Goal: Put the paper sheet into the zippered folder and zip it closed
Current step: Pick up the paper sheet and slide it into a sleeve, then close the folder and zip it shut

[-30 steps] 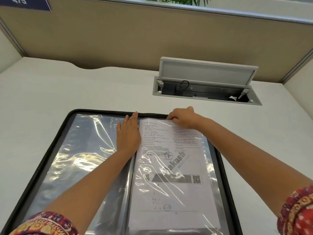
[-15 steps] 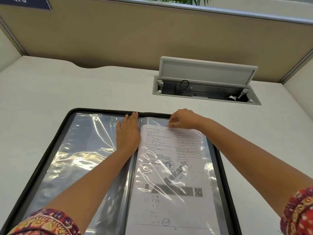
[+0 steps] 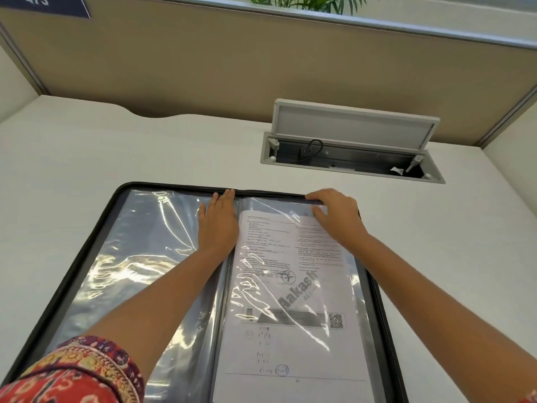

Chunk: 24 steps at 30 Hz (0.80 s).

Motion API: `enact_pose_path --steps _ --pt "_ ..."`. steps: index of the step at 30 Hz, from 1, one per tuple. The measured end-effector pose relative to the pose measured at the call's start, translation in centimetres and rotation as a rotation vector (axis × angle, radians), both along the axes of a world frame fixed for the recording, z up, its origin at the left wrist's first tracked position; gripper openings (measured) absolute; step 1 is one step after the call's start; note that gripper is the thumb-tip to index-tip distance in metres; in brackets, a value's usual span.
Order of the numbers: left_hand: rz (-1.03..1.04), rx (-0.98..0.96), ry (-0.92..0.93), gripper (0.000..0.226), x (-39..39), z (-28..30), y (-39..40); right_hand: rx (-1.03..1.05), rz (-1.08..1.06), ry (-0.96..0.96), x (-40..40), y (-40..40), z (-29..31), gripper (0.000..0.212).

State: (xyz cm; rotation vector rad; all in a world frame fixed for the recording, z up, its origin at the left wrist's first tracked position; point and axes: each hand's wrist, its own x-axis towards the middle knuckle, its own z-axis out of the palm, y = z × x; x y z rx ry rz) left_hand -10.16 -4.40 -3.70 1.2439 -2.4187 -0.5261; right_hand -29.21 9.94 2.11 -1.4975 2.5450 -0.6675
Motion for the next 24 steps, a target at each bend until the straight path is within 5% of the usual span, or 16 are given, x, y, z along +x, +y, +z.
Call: enact_pose_path --steps 6,12,17,24 --pt "-0.134 0.216 0.022 0.056 0.8 1.9 -2.0 0.129 -0.260 -0.037 3.9 5.7 -1.7 0.057" --pt "-0.093 0.079 -0.091 0.049 6.8 1.7 -1.6 0.222 -0.176 -0.038 7.9 10.8 -3.9 0.070" --pt "-0.087 -0.116 -0.345 0.050 11.3 1.3 -1.4 0.230 -0.189 -0.011 8.5 12.4 -5.2 0.056" --pt "0.224 -0.131 -0.395 0.036 16.0 2.8 -2.1 0.215 -0.209 0.018 8.8 12.1 -5.4 0.052"
